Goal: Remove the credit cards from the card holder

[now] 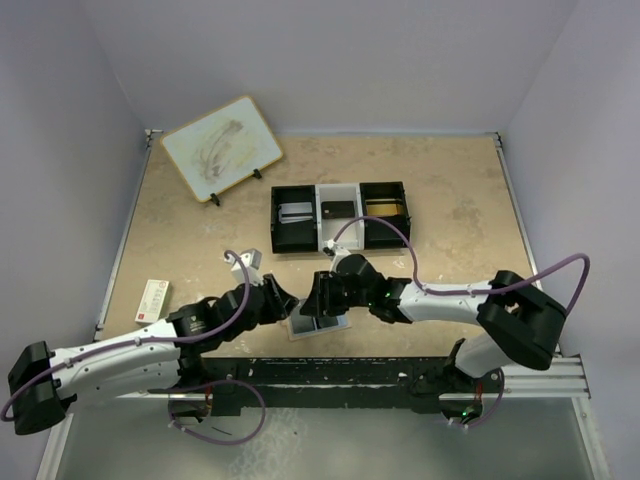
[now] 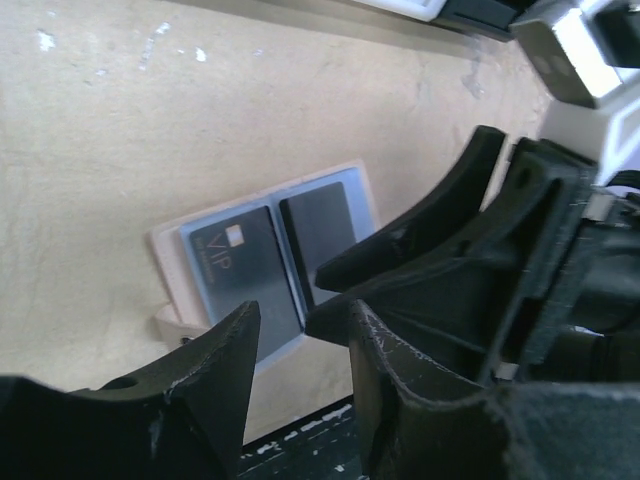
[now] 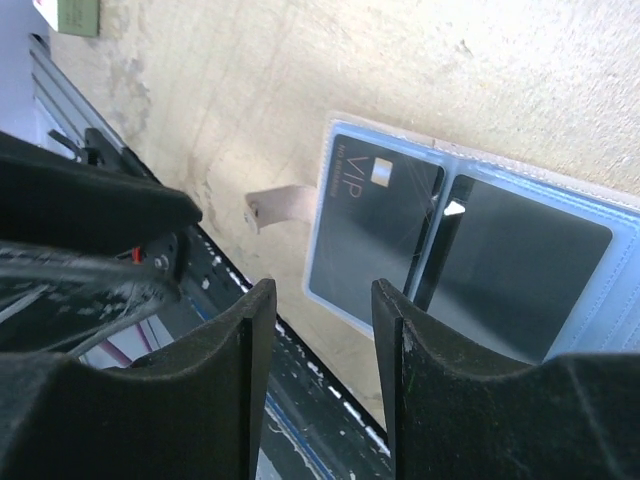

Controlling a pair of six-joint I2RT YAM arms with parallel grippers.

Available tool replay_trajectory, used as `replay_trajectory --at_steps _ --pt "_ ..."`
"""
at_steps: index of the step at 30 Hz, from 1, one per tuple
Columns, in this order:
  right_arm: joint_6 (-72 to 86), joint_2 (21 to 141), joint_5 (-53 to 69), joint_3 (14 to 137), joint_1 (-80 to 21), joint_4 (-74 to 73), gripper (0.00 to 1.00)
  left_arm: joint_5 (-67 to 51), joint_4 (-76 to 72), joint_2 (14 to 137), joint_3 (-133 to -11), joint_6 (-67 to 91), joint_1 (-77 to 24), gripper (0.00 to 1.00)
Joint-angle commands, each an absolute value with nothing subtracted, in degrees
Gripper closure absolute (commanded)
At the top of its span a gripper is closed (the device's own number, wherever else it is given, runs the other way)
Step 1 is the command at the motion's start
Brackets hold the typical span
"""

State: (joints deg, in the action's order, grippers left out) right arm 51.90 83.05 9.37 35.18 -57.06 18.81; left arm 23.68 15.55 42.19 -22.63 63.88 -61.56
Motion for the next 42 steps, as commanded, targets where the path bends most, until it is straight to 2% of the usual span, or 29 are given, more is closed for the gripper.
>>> replay_trajectory --at_steps 1,5,6,12,17,23,31,38,41,42 --pt "51.63 84.66 10.99 34.29 -57.14 22.54 0.55 17.57 5.41 45.53 -22.72 63.83 -62.02 0.64" --pt "52.16 86.19 10.42 33.32 -57.16 23.22 0.56 17.14 0.4 49.54 -21.25 64.95 -63.2 0.69" --pt "52.54 86.73 10.33 32.85 -57.16 23.93 0.59 17.14 -0.43 50.49 -21.05 65.05 -63.4 0.7" --pt "53.39 89.2 9.11 31.82 -57.14 24.05 0.65 19.1 0.96 56.78 -20.93 65.64 -64.84 0.77" --pt "54.7 89.25 7.76 30.82 -57.17 24.24 0.67 23.25 1.26 61.28 -19.01 68.4 -66.72 0.83" --pt "56.74 89.86 7.24 29.63 -57.13 25.36 0.68 27.38 6.85 65.08 -20.22 69.99 -69.49 0.94" --pt "61.84 88.73 5.94 27.04 -56.99 29.24 0.68 30.38 10.76 66.87 -21.6 71.28 -71.66 1.0" --pt "63.98 91.89 7.65 25.51 -56.97 33.07 0.68 31.84 13.96 64.53 -21.69 71.69 -72.07 1.0" --pt "64.2 92.08 8.38 24.97 -56.97 34.5 0.68 32.68 13.96 62.84 -21.39 71.83 -72.07 0.73" --pt "64.06 92.25 8.76 25.07 -57.02 34.69 0.68 32.63 12.98 62.62 -21.18 71.67 -72.07 0.7"
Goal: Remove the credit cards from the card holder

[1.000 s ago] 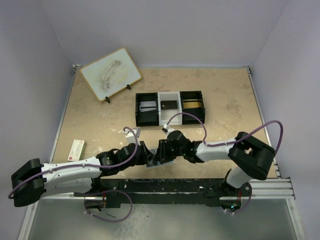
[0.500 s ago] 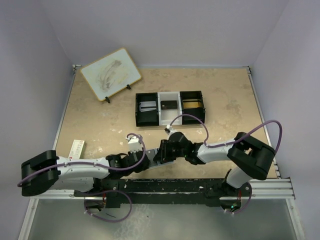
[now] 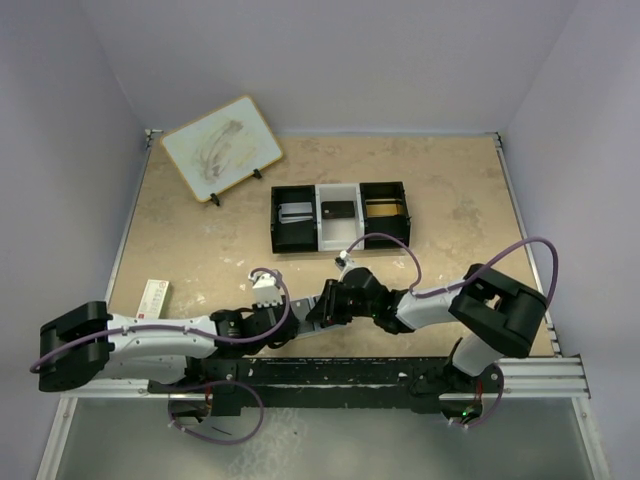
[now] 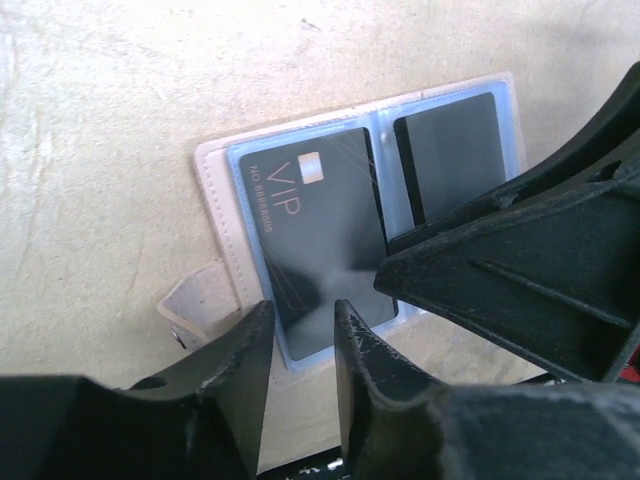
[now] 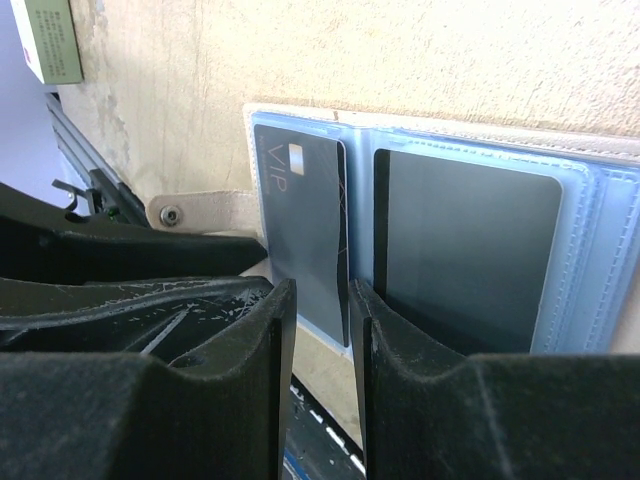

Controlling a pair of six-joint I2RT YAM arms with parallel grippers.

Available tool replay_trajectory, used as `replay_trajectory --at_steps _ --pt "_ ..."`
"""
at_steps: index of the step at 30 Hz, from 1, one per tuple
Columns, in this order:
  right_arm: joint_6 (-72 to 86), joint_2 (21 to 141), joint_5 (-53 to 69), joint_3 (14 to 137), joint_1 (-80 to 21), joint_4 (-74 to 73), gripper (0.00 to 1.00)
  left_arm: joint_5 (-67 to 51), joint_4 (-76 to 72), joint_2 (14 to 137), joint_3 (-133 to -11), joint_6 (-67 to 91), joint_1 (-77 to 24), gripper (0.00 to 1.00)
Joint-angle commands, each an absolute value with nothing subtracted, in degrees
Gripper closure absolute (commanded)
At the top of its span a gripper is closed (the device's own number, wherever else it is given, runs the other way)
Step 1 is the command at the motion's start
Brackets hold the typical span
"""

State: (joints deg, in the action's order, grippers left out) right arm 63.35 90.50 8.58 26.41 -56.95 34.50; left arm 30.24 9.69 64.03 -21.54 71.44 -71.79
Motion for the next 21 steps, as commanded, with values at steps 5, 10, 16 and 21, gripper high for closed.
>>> replay_trajectory --at_steps 5,10,16,21 --pt "63.44 92.97 9.73 25.57 -56.95 34.93 0.68 32.24 8.82 64.86 -20.4 71.36 -72.05 0.79" --pt "64.42 92.98 10.92 24.61 -56.75 37.86 0.68 30.84 8.1 68.75 -21.04 70.82 -72.07 0.97" --pt "66.23 93.08 13.46 23.56 -55.71 43.93 0.7 29.49 7.38 69.81 -22.09 68.73 -72.33 1.0" --pt "64.76 93.04 16.79 23.81 -55.19 49.33 0.89 29.14 7.09 70.64 -22.71 68.11 -72.51 1.0"
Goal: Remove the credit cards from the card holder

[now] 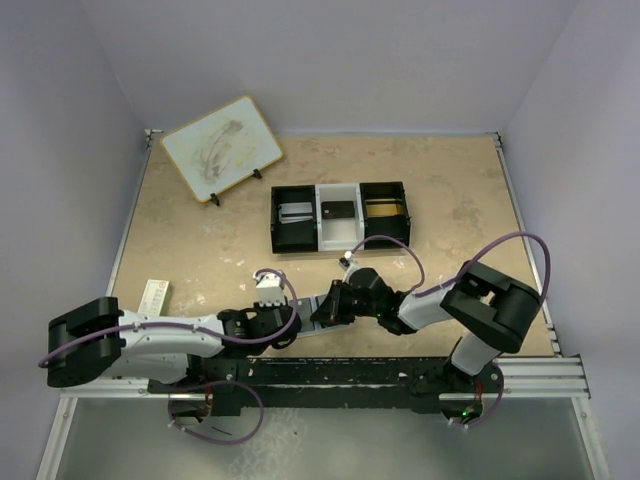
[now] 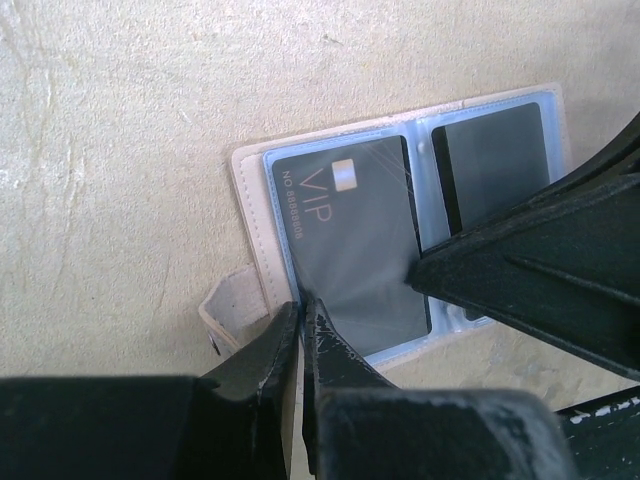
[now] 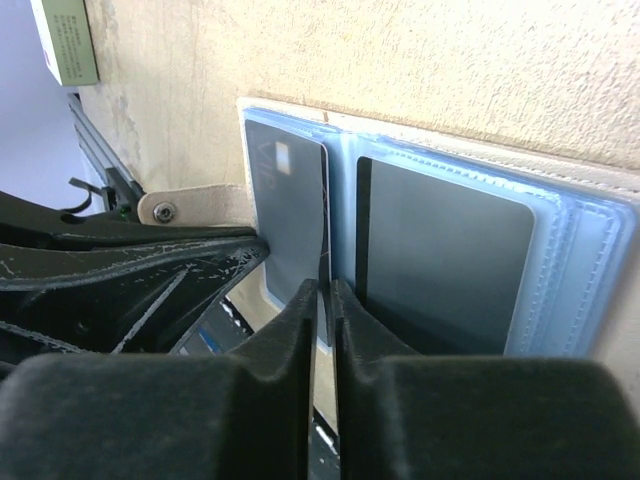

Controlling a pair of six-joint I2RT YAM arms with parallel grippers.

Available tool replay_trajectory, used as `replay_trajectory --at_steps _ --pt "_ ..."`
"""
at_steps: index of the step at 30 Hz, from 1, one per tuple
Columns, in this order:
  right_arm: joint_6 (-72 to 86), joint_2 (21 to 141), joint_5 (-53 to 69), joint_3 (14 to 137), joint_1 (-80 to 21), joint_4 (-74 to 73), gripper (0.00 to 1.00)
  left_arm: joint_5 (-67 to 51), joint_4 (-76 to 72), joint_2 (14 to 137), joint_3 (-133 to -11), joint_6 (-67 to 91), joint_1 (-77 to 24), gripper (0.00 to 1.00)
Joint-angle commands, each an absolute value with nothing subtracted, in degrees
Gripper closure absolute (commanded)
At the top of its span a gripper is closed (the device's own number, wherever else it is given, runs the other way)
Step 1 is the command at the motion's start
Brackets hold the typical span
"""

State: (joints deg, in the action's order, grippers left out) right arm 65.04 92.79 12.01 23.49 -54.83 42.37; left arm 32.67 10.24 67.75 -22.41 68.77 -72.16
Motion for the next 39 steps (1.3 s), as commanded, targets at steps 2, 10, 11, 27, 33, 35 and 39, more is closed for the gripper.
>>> replay_trajectory --at_steps 2,10,11,27,33,35,39 --pt "64.41 92.23 17.22 23.91 -55.2 49.46 1.0 29.62 7.4 70.51 -22.62 68.52 -72.6 1.0" --pt "62.79 85.93 15.23 22.38 -53.69 43.64 1.0 31.8 10.47 68.77 -22.26 69.99 -72.6 1.0" --pt "62.57 85.25 15.47 22.12 -53.29 43.19 1.0 31.83 10.58 68.55 -22.24 70.0 -72.6 1.0" --pt "59.94 81.1 12.13 21.89 -51.33 32.45 1.0 31.9 11.21 67.67 -23.7 69.11 -72.61 1.0" --pt "59.98 81.98 12.82 21.18 -51.32 33.66 1.0 32.51 8.15 65.53 -24.62 67.79 -72.77 0.86" --pt "60.03 82.17 13.34 21.1 -51.33 34.53 1.0 32.25 6.79 65.42 -25.14 66.97 -72.77 0.85" --pt "60.08 83.05 13.89 21.54 -51.28 35.59 0.91 32.32 7.56 66.61 -26.63 66.42 -72.85 0.84"
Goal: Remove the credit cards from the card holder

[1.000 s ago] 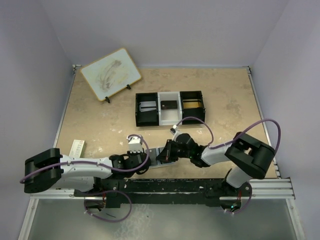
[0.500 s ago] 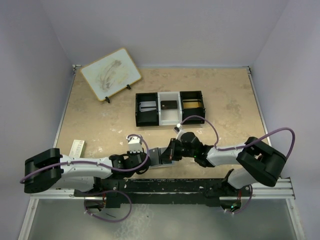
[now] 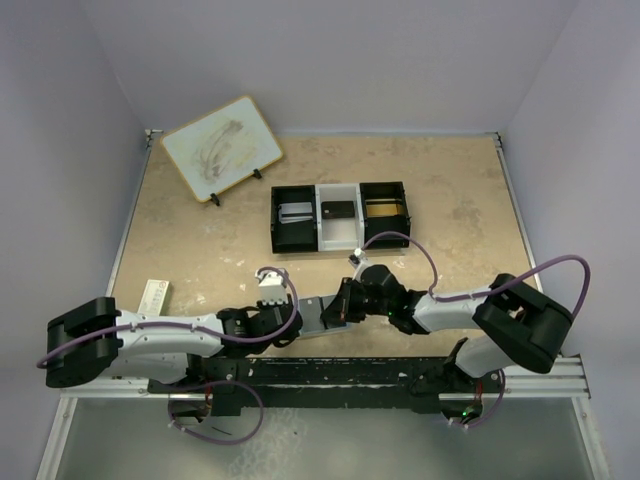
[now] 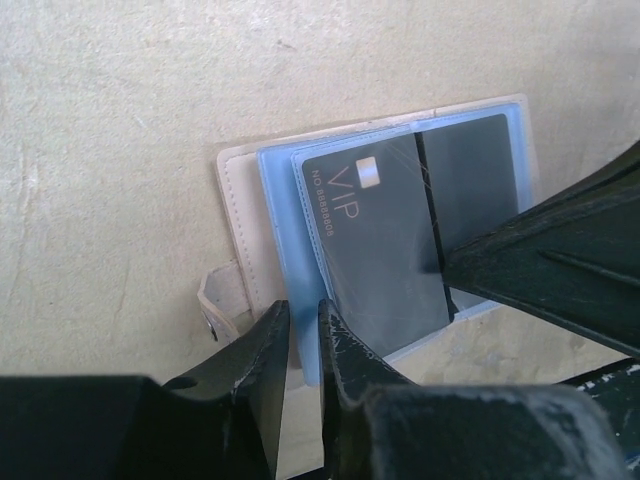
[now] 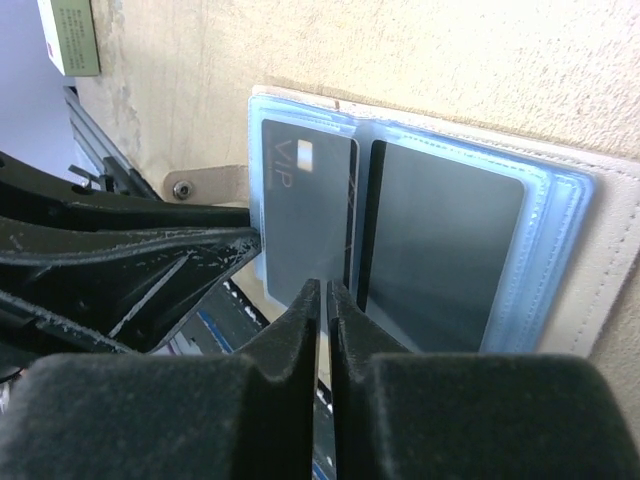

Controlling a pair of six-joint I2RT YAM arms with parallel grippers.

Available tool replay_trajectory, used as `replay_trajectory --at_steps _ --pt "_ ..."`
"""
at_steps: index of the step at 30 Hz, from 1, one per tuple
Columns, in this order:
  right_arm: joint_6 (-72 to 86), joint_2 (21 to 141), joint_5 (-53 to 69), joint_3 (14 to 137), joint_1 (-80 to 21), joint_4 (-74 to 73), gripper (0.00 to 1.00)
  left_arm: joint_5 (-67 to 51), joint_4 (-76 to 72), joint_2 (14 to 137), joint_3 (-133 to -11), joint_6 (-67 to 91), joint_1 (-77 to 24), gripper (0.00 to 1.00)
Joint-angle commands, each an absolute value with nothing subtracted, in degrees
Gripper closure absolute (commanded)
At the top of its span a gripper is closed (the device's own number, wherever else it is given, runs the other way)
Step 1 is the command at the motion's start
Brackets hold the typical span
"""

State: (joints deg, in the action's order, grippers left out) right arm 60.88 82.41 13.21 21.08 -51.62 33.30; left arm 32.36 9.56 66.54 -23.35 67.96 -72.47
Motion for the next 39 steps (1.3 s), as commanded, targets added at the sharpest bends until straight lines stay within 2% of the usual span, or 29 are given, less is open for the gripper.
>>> replay_trajectory --at_steps 1,4,14,21,24,33,39 --pt "60.08 83.32 13.77 21.75 -51.29 35.47 0.88 32.3 7.93 66.99 -26.85 66.42 -72.86 0.83" --pt "60.41 84.11 13.18 22.04 -51.28 35.29 0.79 32.7 8.66 67.17 -26.98 66.84 -72.95 0.82" --pt "60.37 82.9 10.55 22.42 -51.26 31.85 0.76 39.17 20.16 63.5 -29.88 70.03 -73.8 0.78" --pt "60.21 83.91 11.8 22.59 -51.22 33.4 0.74 32.32 -0.67 63.08 -24.35 65.31 -73.83 0.73" --pt "60.69 84.82 12.42 22.49 -51.23 34.82 0.74 31.6 -1.37 66.76 -24.3 66.28 -73.83 0.73" --pt "60.84 85.5 12.73 22.76 -51.2 35.33 0.73 35.3 6.79 70.2 -26.3 68.66 -73.9 0.76" --pt "61.17 87.17 13.64 22.98 -51.2 37.26 0.69 34.4 5.47 71.82 -26.26 68.31 -73.87 0.89"
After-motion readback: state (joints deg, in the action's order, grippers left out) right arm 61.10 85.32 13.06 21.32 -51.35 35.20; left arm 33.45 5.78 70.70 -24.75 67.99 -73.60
